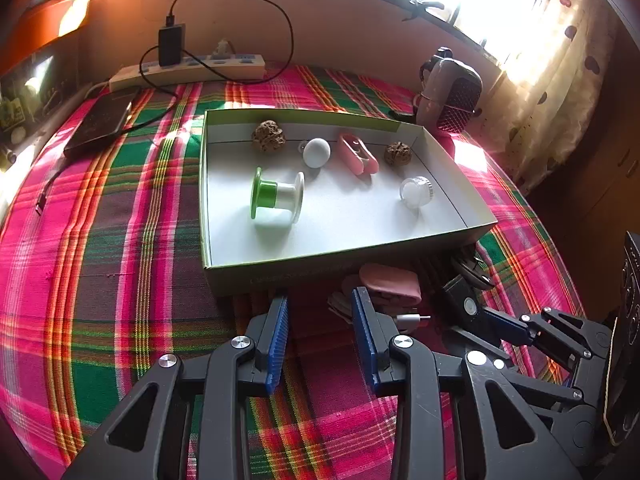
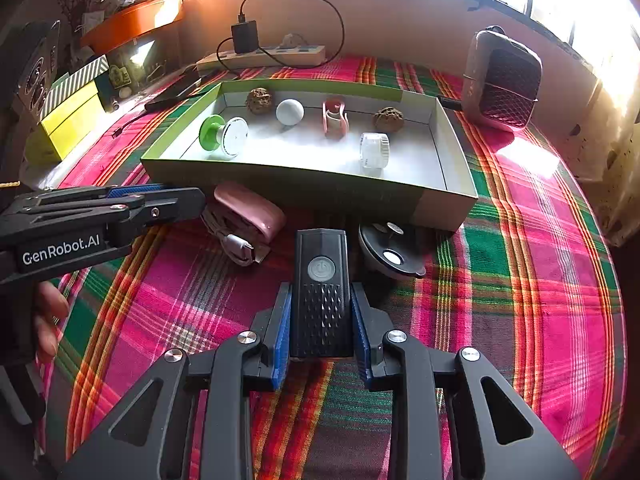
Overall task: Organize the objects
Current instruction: 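Grasp the black remote with the right tool while the left tool moves toward the white cable, then lower the left tool onto the white cable and close it while the right tool holds the remote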
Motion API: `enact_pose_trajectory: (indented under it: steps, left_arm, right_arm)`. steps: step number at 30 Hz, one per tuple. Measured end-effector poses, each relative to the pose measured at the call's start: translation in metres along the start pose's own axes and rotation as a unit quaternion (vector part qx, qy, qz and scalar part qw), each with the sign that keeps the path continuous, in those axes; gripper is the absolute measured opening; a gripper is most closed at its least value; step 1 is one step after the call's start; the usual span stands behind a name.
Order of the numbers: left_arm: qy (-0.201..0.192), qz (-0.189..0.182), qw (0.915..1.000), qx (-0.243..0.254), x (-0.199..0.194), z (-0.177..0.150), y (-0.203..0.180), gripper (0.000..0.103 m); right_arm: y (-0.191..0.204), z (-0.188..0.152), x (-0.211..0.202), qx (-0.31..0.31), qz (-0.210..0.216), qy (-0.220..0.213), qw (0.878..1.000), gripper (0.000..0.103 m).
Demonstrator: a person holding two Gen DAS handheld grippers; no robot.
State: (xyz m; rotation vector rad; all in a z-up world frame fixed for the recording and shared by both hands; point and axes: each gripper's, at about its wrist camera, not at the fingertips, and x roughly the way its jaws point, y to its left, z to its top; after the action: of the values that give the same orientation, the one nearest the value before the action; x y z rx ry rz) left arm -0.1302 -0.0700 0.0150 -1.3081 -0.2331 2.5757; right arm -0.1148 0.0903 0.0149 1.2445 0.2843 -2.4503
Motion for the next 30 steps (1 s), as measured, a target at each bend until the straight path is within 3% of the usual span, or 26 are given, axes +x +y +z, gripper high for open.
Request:
enact_pose_trajectory:
  steps: [13, 24, 30]
  left_arm:
    - [0.019, 0.010, 0.9994, 0.026, 0.009, -0.006, -0.012, 0.030]
    - [0.032, -0.006, 0.9974, 0.065, 0.004, -0.020, -0.034, 0.030]
    - [0.018, 0.001, 0.9980, 0.061, -0.004, -0.017, -0.036, 0.030]
  right_arm:
    - [-0.010, -0.011, -0.010, -0.004, -0.006, -0.002, 1.000, 0.028]
    - [-0.021, -0.017, -0.019, 0.007, -0.008, -0.008, 1.000, 0.028]
    - [-0.027, -0.019, -0.022, 0.012, -0.008, -0.012, 1.000, 0.028]
